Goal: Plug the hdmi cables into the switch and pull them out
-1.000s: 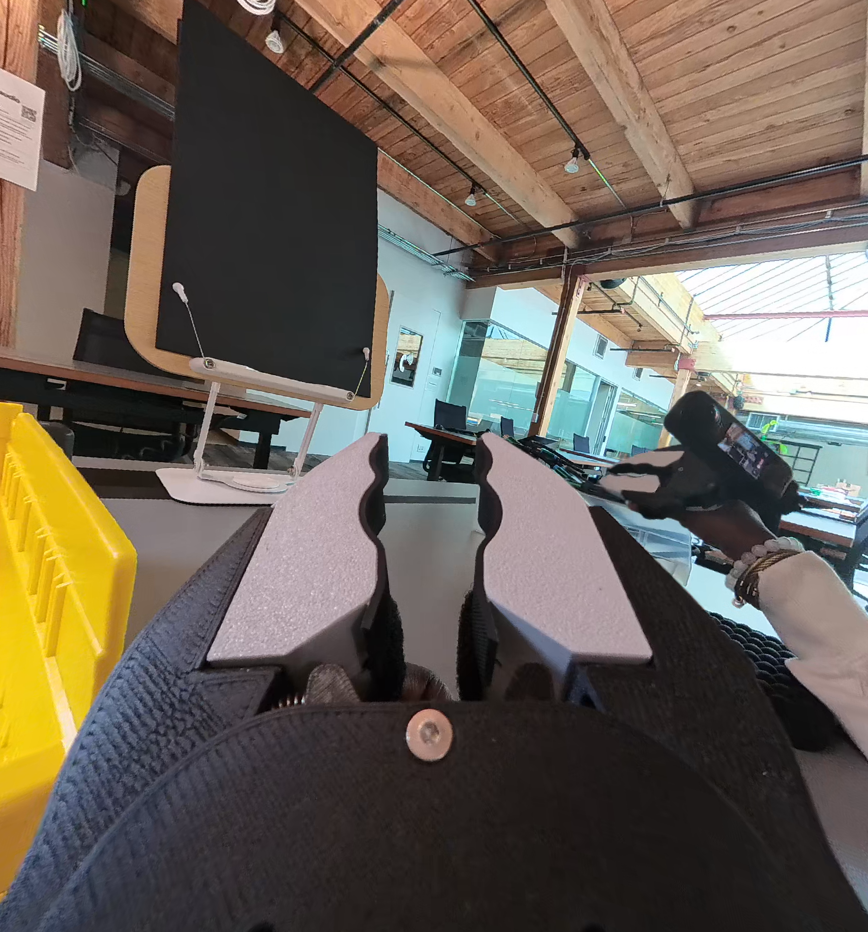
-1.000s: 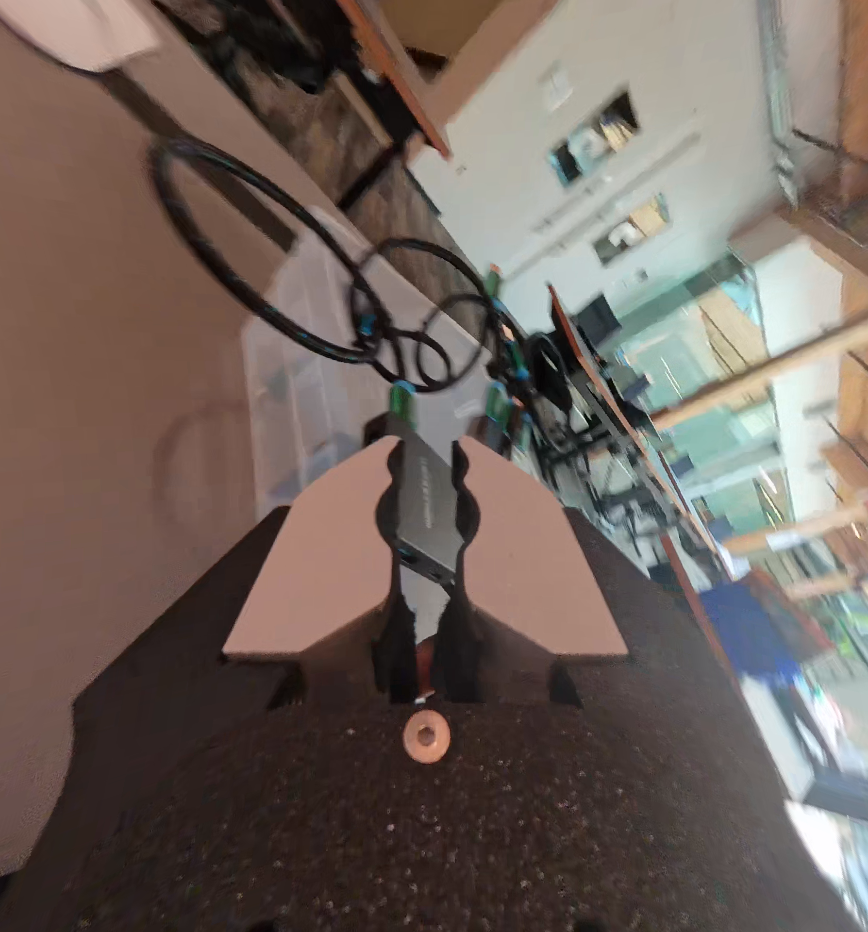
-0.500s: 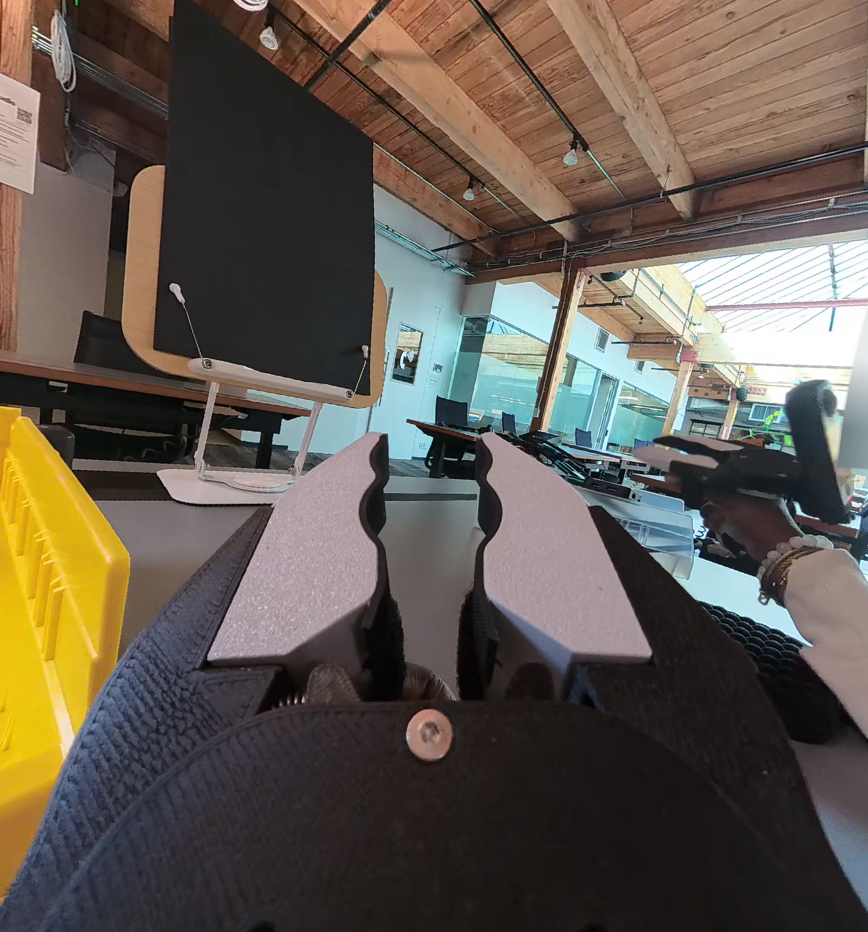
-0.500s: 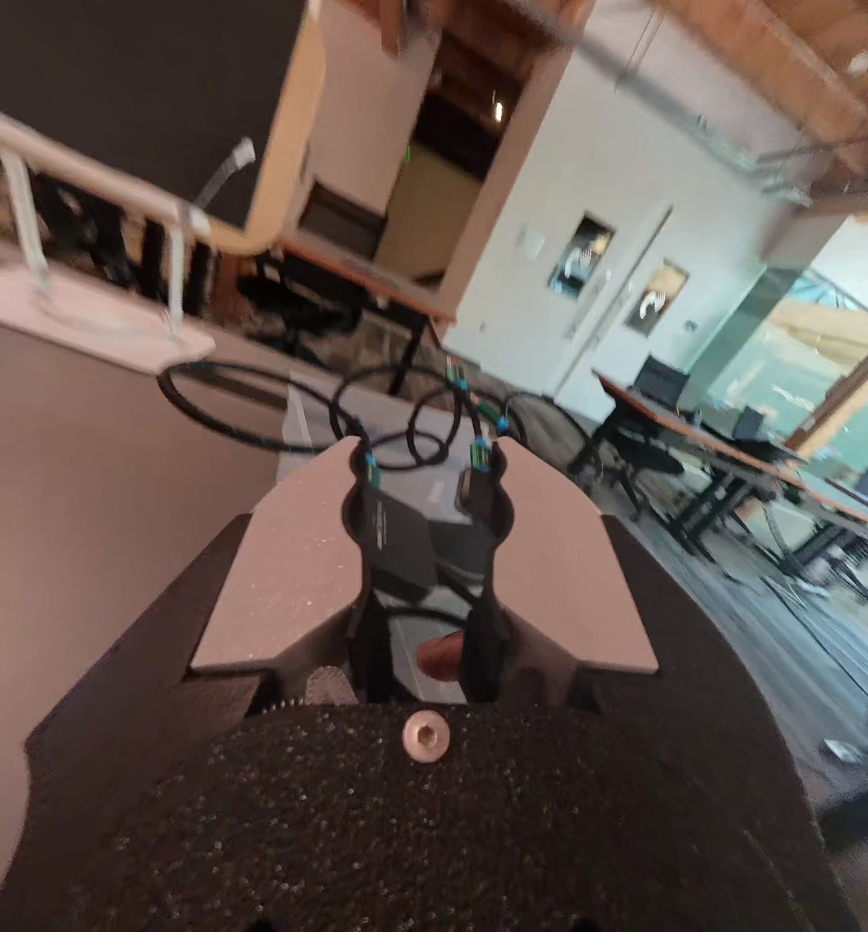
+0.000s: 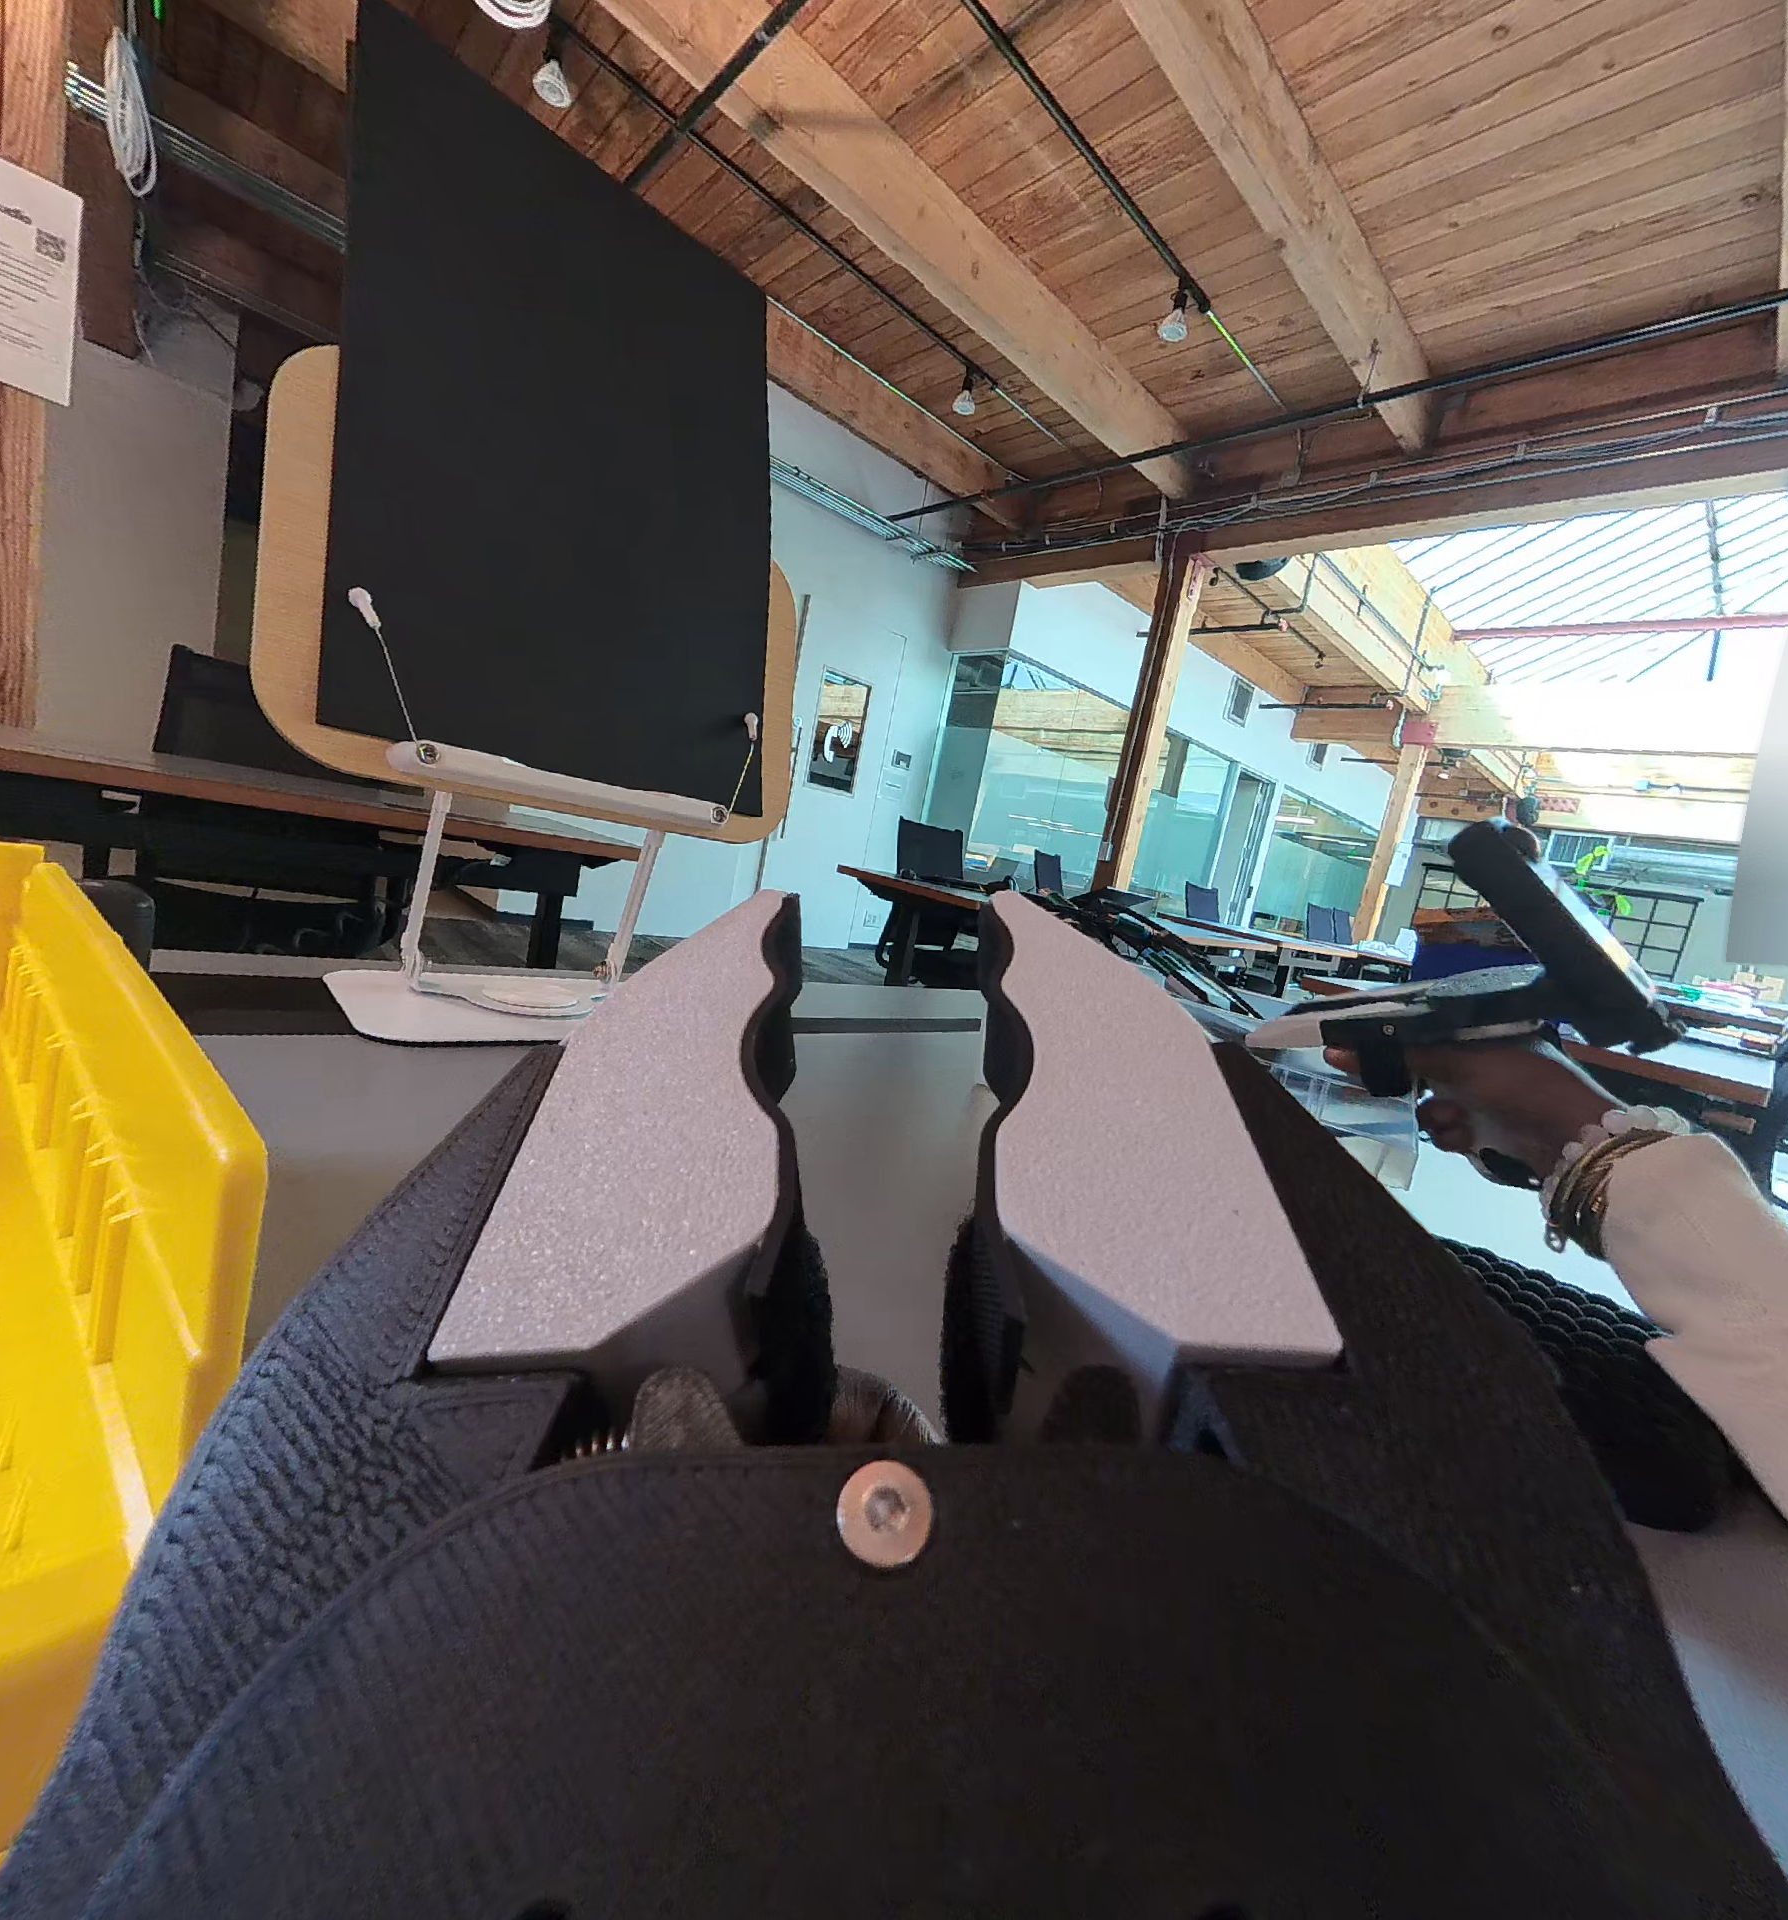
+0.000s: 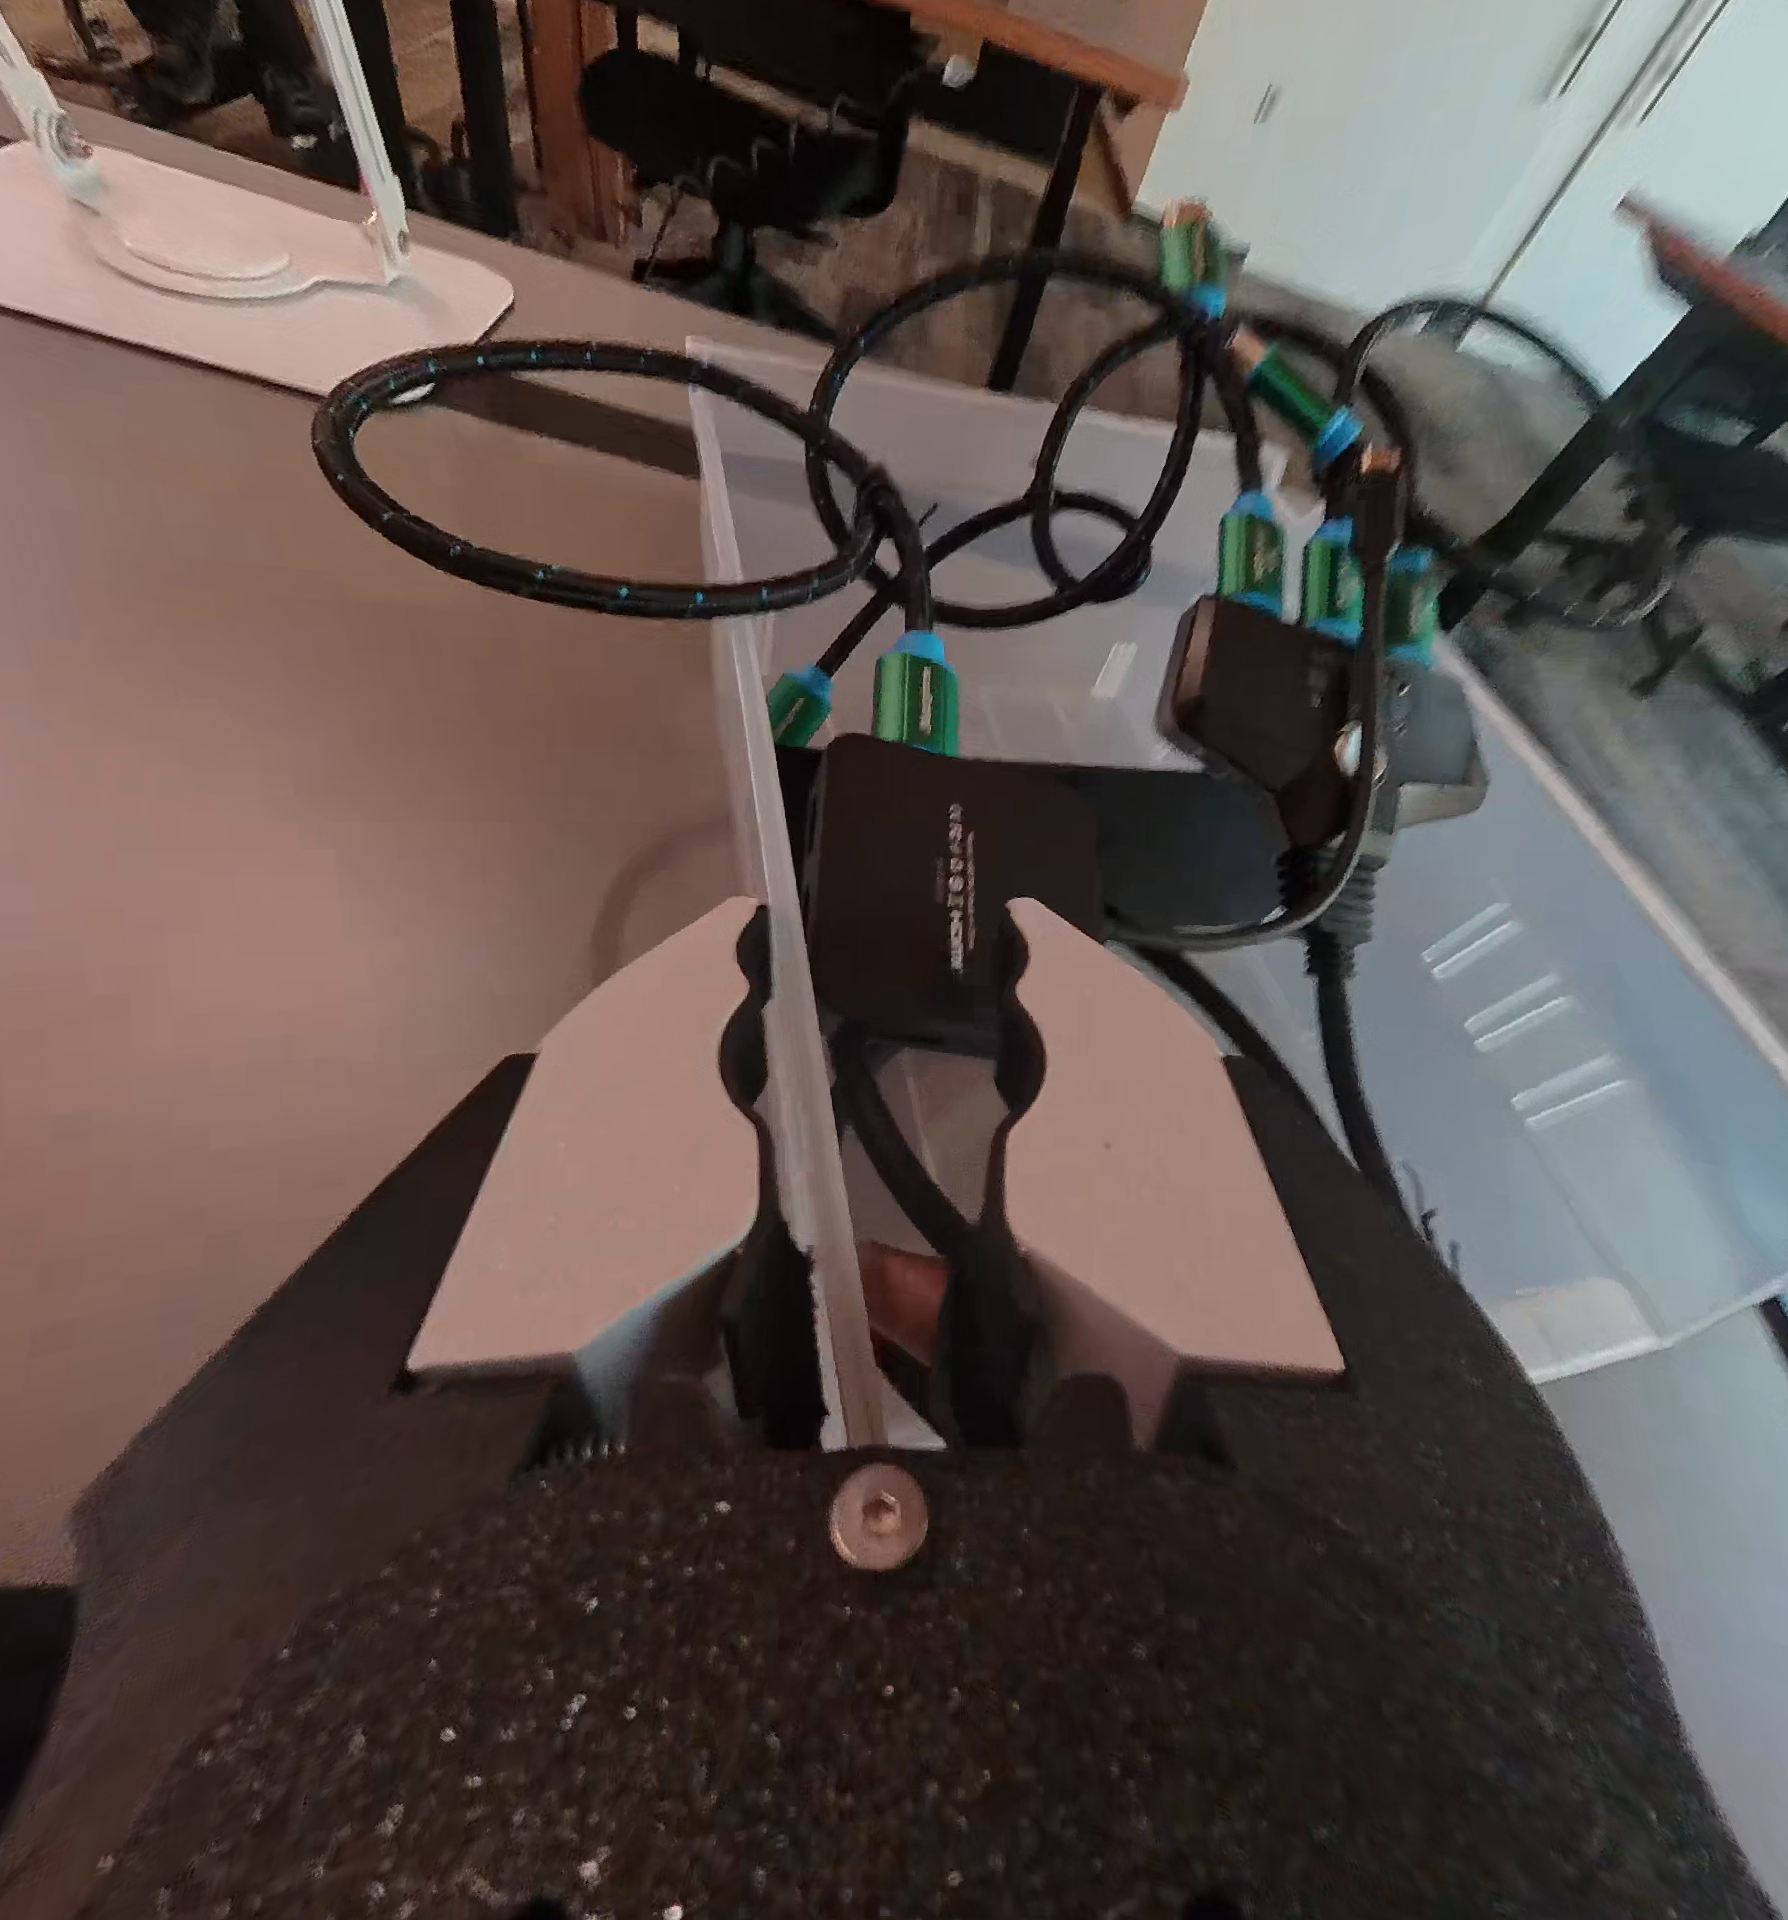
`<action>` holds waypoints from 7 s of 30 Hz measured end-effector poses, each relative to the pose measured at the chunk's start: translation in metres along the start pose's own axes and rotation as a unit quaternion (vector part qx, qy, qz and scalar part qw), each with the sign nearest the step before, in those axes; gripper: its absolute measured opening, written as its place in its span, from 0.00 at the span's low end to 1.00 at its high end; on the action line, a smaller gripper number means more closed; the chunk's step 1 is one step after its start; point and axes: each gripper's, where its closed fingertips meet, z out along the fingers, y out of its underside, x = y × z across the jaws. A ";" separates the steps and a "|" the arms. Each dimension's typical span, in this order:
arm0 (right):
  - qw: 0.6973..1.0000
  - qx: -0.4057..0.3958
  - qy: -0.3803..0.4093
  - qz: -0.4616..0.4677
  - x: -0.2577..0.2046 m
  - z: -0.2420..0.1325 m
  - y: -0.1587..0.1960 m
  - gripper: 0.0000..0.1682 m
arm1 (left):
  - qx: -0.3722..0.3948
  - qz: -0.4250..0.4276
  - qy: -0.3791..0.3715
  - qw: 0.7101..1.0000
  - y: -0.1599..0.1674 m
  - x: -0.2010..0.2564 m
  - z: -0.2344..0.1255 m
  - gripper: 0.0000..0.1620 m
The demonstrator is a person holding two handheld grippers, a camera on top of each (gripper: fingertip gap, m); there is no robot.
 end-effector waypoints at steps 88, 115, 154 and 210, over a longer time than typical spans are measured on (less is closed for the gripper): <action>0.987 -0.009 -0.153 -0.042 -0.084 -0.003 0.020 0.07 | -0.298 0.079 -0.012 0.951 0.160 0.090 0.118 0.62; 0.981 0.078 -0.044 -0.171 -0.097 -0.062 -0.041 0.07 | -0.207 0.220 -0.083 0.950 0.063 0.063 0.112 0.13; 0.862 0.269 -0.339 -0.265 -0.559 -0.112 -0.137 0.09 | -0.281 0.365 -0.415 0.785 -0.137 -0.155 -0.236 0.11; 0.992 -0.078 -0.076 -0.066 -0.089 -0.007 0.018 0.07 | -0.369 0.365 -0.363 0.774 0.021 -0.132 -0.083 0.32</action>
